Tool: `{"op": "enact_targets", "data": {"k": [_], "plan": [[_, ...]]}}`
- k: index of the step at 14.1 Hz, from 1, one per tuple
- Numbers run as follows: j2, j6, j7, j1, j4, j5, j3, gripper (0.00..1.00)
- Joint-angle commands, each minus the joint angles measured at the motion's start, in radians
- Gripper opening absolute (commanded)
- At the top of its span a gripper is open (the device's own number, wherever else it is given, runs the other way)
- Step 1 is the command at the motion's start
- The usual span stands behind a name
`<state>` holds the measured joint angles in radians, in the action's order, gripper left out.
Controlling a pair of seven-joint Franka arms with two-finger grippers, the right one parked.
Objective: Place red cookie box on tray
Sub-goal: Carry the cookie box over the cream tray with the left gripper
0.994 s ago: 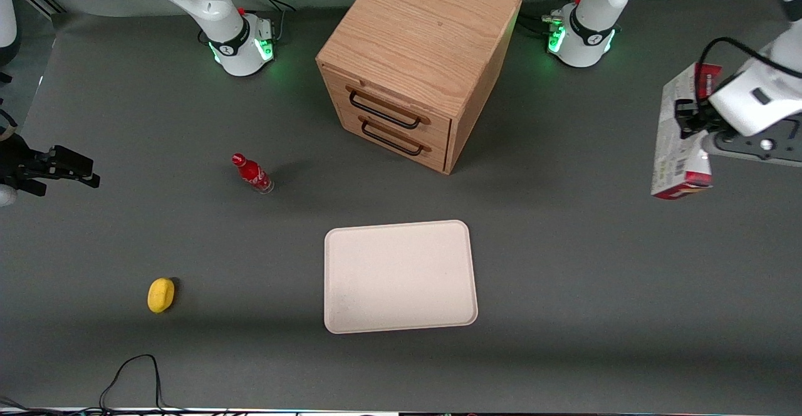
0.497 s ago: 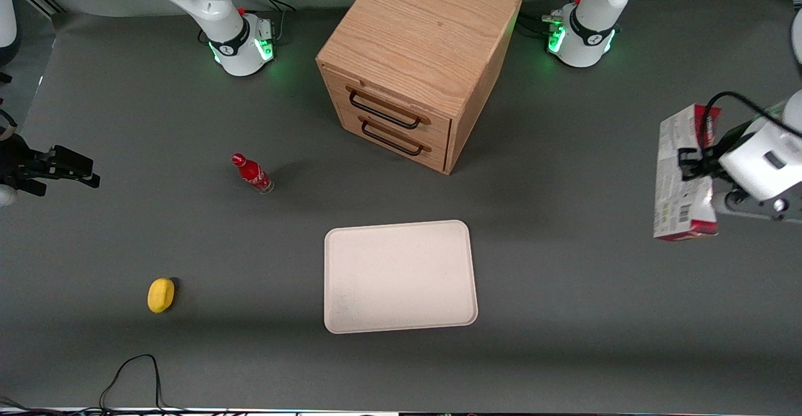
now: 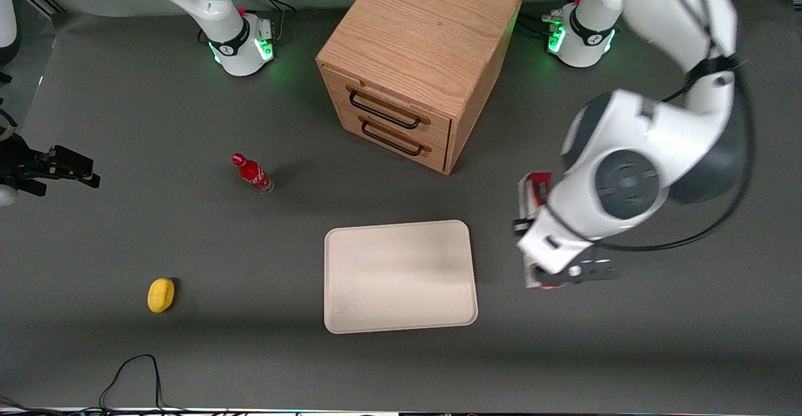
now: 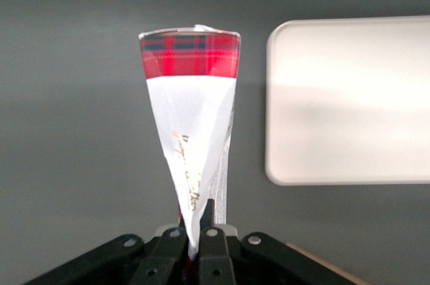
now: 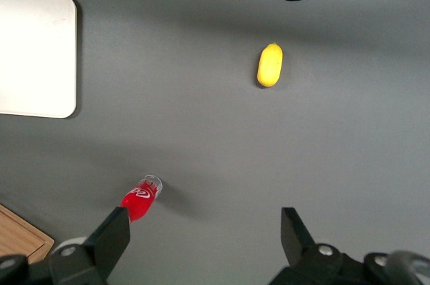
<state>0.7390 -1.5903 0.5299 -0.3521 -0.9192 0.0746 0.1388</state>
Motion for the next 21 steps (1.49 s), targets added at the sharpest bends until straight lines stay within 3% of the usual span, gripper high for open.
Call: {"op": "enact_targets", "data": {"k": [1,9,21], "plan": [[0.124,-0.109,0.128,-0.083,0.088,0.017,-0.013,0.0],[0.27,-0.348,0.174,-0.116,0.069,0.036,-0.016,0.0],[0.29,-0.419,0.185,-0.12,0.002,0.071,-0.016,0.0]]}}
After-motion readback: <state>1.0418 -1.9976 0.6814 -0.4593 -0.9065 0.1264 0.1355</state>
